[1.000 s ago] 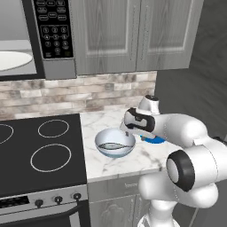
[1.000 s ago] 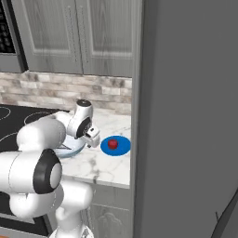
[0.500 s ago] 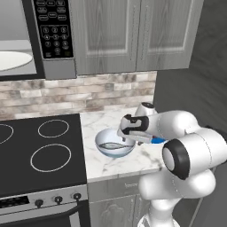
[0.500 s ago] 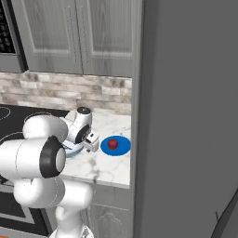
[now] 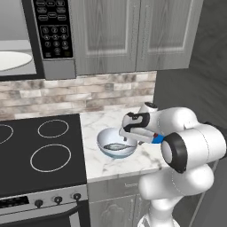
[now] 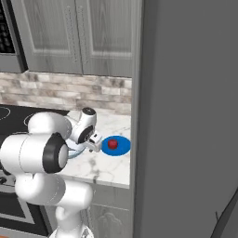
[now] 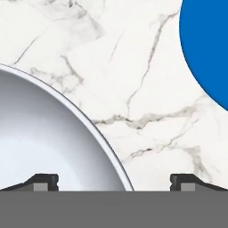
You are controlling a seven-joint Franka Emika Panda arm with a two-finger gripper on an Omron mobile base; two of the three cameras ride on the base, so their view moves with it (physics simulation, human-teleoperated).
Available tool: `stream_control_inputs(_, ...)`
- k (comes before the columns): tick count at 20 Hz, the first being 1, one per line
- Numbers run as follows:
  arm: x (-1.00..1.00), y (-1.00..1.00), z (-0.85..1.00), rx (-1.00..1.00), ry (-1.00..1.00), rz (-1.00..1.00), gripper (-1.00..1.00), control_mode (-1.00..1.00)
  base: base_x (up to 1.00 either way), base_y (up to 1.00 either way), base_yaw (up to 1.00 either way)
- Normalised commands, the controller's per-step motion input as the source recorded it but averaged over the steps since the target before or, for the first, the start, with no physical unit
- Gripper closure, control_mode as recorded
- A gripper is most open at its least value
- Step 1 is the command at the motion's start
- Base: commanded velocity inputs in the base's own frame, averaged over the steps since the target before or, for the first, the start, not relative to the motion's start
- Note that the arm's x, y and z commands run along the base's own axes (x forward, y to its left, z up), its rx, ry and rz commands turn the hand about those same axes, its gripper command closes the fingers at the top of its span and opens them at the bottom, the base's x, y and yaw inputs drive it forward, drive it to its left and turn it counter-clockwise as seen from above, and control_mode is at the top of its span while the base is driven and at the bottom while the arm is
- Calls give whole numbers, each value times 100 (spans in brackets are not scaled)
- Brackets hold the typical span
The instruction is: Remove the apple from the bowl and place it on the small plate. Then place the bowl with only the fish in the microwave, close the door, and press the start button to microwave the fish.
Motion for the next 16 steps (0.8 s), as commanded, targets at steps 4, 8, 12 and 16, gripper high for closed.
stream_control_inputs(4,0,14,0,0,0,0,100,-100,0,0,0)
stream_control_inputs(8,0,29,0,0,0,0,100,-100,0,0,0)
stream_control_inputs(12,0,21,-2,0,1,1,100,-100,0,0,0)
stream_control_inputs(16,0,18,-4,0,1,1,100,-100,0,0,0)
